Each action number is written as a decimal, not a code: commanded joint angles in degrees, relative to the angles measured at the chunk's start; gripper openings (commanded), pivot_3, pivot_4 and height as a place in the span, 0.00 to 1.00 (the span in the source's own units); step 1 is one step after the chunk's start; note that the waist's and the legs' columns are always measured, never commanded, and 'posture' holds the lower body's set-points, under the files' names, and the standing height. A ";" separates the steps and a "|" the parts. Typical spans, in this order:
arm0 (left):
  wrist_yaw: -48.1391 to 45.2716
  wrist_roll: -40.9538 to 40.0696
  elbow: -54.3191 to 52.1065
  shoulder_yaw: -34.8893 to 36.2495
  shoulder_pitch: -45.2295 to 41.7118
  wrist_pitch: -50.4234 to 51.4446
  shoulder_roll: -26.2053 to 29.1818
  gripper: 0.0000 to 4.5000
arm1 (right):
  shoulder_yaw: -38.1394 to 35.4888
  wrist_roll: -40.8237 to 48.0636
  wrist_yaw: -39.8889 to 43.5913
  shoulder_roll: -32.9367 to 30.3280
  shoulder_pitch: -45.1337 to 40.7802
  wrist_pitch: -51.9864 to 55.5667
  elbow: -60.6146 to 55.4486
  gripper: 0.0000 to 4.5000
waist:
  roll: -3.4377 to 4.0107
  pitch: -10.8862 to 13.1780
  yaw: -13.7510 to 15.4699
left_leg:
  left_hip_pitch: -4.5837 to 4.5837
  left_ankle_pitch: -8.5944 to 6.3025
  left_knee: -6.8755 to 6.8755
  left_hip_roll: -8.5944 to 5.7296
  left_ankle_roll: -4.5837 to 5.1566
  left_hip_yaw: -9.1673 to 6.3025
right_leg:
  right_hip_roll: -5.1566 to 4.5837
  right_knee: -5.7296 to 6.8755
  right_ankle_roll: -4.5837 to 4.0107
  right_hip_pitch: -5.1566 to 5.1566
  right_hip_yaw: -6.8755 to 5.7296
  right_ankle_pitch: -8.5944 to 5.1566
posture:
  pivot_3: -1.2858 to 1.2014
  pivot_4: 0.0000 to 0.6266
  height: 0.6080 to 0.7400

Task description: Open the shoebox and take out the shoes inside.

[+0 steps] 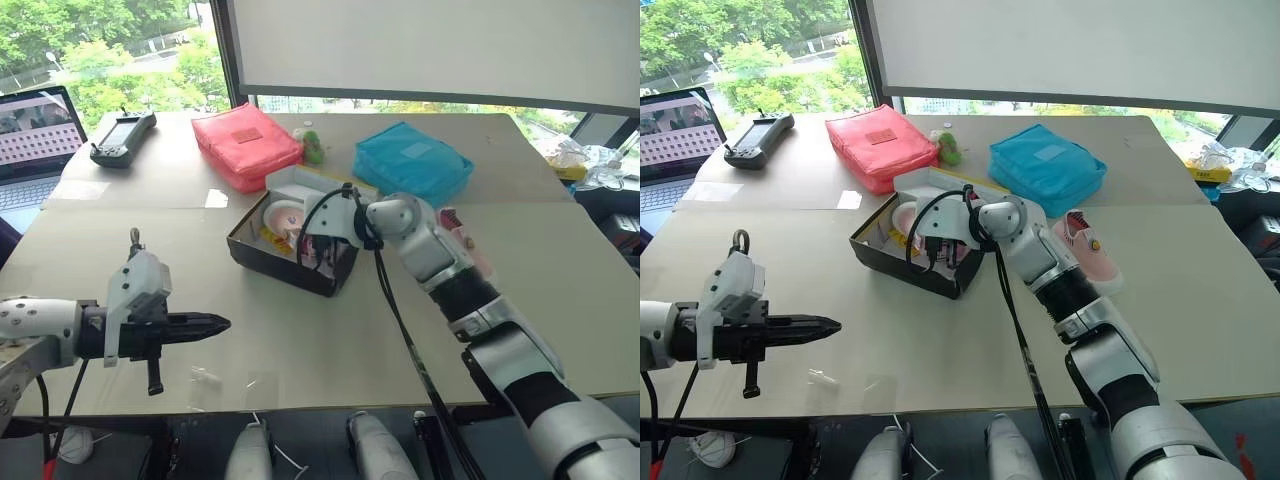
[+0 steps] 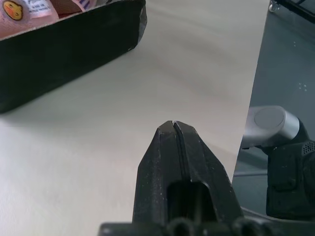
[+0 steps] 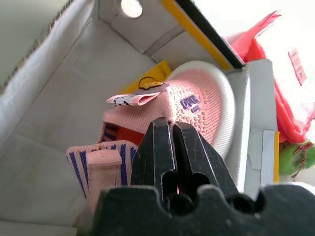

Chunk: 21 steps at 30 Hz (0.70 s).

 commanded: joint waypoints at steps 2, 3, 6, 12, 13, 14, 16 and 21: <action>-0.87 0.31 0.98 -1.12 -1.93 -1.26 0.70 0.00 | -4.67 2.25 -3.70 1.19 -1.37 1.40 -3.93 0.00 | 0.00 0.00 0.09 | 0.00 0.00 0.00 0.00 0.00 0.00 | 0.00 0.00 0.02 0.01 -0.01 0.01 | 0.52 0.24 0.88; -1.01 0.43 1.28 -1.48 -2.34 -1.36 0.75 0.00 | -5.39 2.98 -3.73 1.45 -1.44 2.13 -4.10 0.00 | 0.00 0.00 0.10 | 0.00 0.00 0.00 0.00 0.00 0.00 | 0.00 0.00 0.02 0.00 0.00 0.01 | 0.52 0.24 0.88; -1.41 0.67 1.71 -2.12 -3.03 -1.61 0.76 0.00 | -7.54 5.45 -3.25 1.84 -1.29 5.48 -5.64 0.00 | 0.00 0.00 0.13 | -0.01 0.00 0.00 0.00 0.00 0.00 | 0.00 -0.01 0.02 0.00 0.00 0.01 | 0.52 0.24 0.88; -1.76 1.03 1.78 -3.95 -4.41 -2.02 0.29 0.00 | -14.36 12.52 -2.87 0.92 -2.25 17.99 -12.10 0.00 | 0.00 0.00 0.14 | -0.01 0.00 -0.01 0.01 0.00 -0.01 | 0.00 0.00 0.05 0.00 -0.01 0.02 | 0.52 0.24 0.88; -1.77 1.06 1.83 -4.56 -4.81 -2.13 0.09 0.00 | -16.65 14.90 -3.06 1.02 -2.80 21.58 -13.13 0.00 | 0.00 0.00 0.15 | -0.01 0.00 -0.02 0.01 0.00 0.00 | 0.00 0.00 0.05 0.00 0.00 0.02 | 0.52 0.24 0.88; -1.80 1.18 1.95 -5.13 -5.18 -2.28 -0.05 0.00 | -17.96 16.13 -3.25 0.76 -3.22 23.60 -13.64 0.00 | 0.00 0.00 0.17 | -0.01 0.00 -0.01 0.01 0.00 0.00 | 0.00 0.00 0.04 0.00 -0.01 0.02 | 0.52 0.24 0.88; -1.85 1.29 2.30 -6.13 -6.08 -2.45 -0.31 0.00 | -19.71 17.65 -3.32 -0.60 -3.90 26.25 -13.98 0.00 | 0.00 0.00 0.20 | -0.03 0.00 0.00 0.01 0.00 0.00 | 0.00 0.00 0.04 0.00 0.00 0.02 | 0.52 0.24 0.88; -2.68 1.96 4.39 -9.25 -8.98 -3.34 -0.57 0.00 | -24.07 18.77 -3.32 -9.28 -5.93 29.49 -11.89 0.00 | 0.00 0.00 0.57 | -0.04 0.00 -0.01 0.00 0.00 0.01 | -0.01 -0.02 0.00 0.01 -0.01 -0.01 | 0.52 0.24 0.88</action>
